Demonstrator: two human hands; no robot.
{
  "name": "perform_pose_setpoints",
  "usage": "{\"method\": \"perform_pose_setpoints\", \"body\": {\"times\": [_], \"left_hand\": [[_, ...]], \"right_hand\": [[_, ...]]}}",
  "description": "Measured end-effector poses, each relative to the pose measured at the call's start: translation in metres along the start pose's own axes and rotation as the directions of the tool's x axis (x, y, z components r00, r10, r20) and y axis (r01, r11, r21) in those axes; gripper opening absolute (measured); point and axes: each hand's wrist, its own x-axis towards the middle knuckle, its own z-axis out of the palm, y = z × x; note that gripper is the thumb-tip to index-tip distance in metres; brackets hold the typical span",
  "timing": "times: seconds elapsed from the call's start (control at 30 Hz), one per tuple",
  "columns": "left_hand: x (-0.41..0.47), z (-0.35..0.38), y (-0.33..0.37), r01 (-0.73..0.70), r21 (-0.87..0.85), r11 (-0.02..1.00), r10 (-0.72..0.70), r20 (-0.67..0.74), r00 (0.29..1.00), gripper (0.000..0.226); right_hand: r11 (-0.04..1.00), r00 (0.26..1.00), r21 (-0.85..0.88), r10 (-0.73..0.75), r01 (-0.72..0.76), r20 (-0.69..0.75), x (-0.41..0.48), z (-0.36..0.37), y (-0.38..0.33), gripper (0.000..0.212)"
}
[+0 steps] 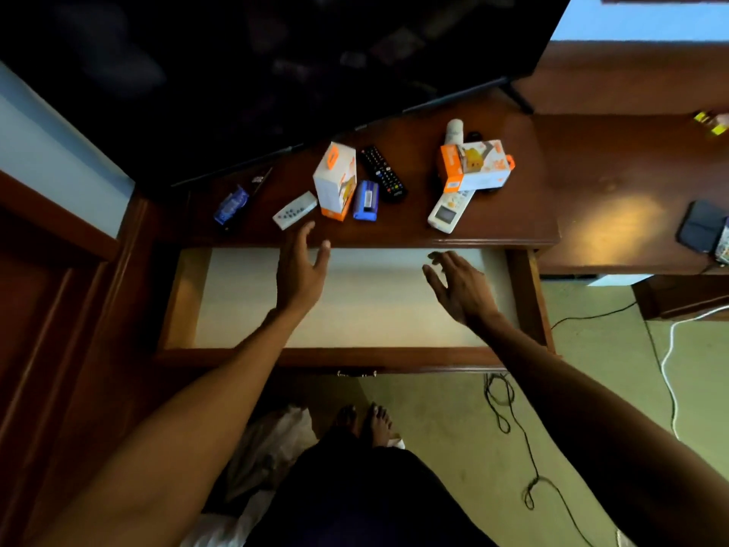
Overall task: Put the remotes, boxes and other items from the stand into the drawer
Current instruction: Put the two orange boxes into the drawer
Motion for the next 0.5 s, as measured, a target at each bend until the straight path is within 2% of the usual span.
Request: {"method": "perform_pose_setpoints", "body": {"times": [0.1, 0.33, 0.43, 0.5], "left_hand": [[0.052, 0.001, 0.031, -0.071, -0.001, 0.997, 0.070, -0.079, 0.994, 0.056], [0.128, 0.025, 0.048, -0.028, 0.040, 0.999, 0.027, 0.026, 0.999, 0.076], [0.133, 0.034, 0.047, 0.005, 0.033, 0.999, -0.007, 0.077, 0.997, 0.073], [0.138, 0.033, 0.049, -0.022, 0.006, 1.000, 0.022, 0.052, 0.998, 0.070]], "right_hand": [[0.999, 0.995, 0.048, -0.005, 0.009, -0.098, 0.036, -0.022, 0.004, 0.032], [0.989, 0.982, 0.059, 0.145, -0.139, -0.120, 0.104, -0.042, 0.019, 0.032], [0.965, 0.959, 0.094, 0.254, -0.243, -0.129, 0.129, -0.041, 0.033, 0.034], [0.920, 0.913, 0.123, 0.387, -0.373, -0.126, 0.144, -0.041, 0.045, 0.038]]}}
